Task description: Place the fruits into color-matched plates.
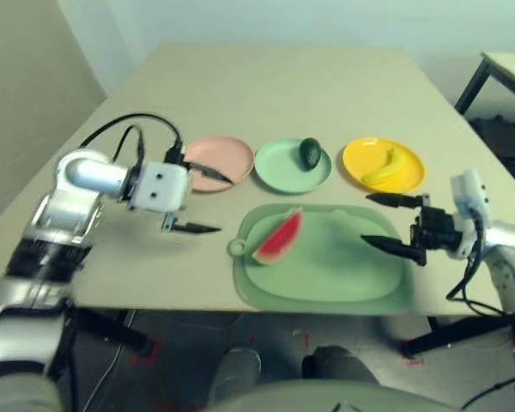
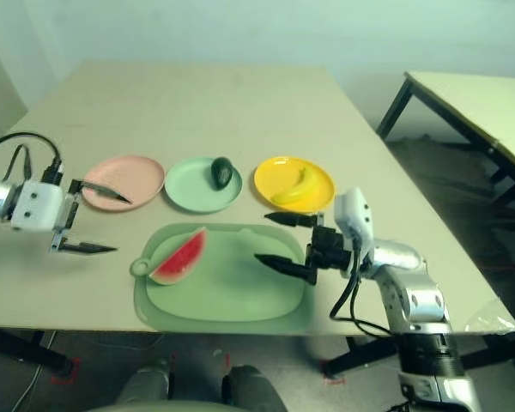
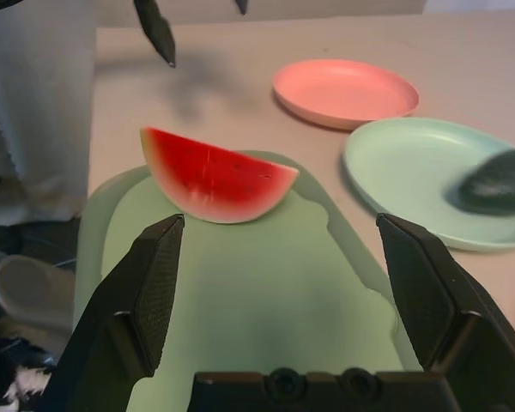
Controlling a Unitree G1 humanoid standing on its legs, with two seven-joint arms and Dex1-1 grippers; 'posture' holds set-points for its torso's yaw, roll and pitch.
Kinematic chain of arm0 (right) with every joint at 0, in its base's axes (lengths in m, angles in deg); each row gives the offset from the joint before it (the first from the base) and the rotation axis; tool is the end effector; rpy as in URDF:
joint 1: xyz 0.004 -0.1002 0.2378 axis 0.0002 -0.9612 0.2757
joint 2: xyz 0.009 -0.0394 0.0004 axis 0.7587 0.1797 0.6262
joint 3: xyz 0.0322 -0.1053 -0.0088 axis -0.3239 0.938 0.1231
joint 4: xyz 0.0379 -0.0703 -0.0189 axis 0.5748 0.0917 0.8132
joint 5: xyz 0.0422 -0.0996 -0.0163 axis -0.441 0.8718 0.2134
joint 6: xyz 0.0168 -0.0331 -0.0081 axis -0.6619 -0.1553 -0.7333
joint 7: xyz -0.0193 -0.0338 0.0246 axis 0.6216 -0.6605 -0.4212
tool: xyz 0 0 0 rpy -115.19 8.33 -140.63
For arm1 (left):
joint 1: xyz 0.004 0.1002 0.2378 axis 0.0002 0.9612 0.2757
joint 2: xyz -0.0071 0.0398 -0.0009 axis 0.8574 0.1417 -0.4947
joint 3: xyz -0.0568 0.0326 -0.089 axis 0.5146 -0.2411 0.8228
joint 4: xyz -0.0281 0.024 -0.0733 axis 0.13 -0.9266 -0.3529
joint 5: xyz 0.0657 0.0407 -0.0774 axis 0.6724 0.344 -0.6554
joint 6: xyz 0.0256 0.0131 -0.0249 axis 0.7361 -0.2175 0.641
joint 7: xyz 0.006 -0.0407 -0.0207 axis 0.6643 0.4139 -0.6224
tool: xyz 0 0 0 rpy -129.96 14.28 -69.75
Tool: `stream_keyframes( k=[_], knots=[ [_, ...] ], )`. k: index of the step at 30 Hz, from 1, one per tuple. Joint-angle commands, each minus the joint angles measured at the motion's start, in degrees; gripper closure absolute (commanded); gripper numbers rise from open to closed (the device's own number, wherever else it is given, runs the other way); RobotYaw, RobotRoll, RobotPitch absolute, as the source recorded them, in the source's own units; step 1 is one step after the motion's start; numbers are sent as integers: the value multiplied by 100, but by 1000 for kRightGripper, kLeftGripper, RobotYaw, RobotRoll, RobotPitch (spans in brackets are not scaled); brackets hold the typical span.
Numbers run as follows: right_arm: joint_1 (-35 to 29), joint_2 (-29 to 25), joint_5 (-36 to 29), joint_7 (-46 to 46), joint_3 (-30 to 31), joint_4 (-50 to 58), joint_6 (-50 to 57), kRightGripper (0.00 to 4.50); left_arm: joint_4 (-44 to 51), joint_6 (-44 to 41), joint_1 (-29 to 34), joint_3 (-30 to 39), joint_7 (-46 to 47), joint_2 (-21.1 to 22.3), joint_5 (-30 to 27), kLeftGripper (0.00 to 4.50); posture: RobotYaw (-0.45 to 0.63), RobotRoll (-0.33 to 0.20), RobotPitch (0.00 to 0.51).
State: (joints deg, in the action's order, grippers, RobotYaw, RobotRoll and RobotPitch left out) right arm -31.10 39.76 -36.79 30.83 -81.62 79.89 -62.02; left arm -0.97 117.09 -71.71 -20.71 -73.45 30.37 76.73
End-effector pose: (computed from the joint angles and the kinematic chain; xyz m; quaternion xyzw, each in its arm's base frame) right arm 0.2405 -0.2805 0.1214 -0.0686 0.0013 0.5787 0.8126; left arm 0.3005 0.2393 0.2302 0.5248 -0.0695 -0.6600 0.5331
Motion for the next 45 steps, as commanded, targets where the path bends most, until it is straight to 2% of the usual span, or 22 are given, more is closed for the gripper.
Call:
stream_keyframes(
  k=[1, 7, 14, 20, 29, 36, 41, 45],
  knots=[
    [-167, -81, -156, 31, -149, -86, 0, 9, -588, 905, -510, -657, -237, -146, 152, 0, -8, 0, 17],
    [-386, -56, -357, -138, -313, -118, 189, 9, -1256, 1975, -1112, -1532, -239, -418, -26, 0, -33, 0, 18],
    [-675, -69, -481, -118, -308, 48, 302, 9, -1602, 2725, -1382, -2260, -239, -696, -96, 0, -53, 0, 14],
    [-704, 16, -469, -244, -285, 87, 300, 9, -2019, 3145, -1539, -2284, -216, -1105, 235, 0, -66, 0, 11],
    [-1013, -17, -548, -295, -297, 409, 415, 9, -2311, 3451, -1530, -2408, -161, -1243, 505, 0, -69, 0, 11],
    [-1144, 15, -584, -329, -290, 618, 423, 9, -2719, 3703, -1542, -2570, 178, -1510, 1140, 0, -64, 0, 10],
    [-1260, -3, -580, -328, -285, 712, 433, 9, -2990, 3722, -1652, -2580, 594, -1696, 1625, 0, -72, 0, 11],
    [-1306, 11, -598, -391, -283, 811, 459, 9, -3078, 3351, -1639, -2615, 704, -1728, 1866, 0, -76, 0, 12]
  ],
)
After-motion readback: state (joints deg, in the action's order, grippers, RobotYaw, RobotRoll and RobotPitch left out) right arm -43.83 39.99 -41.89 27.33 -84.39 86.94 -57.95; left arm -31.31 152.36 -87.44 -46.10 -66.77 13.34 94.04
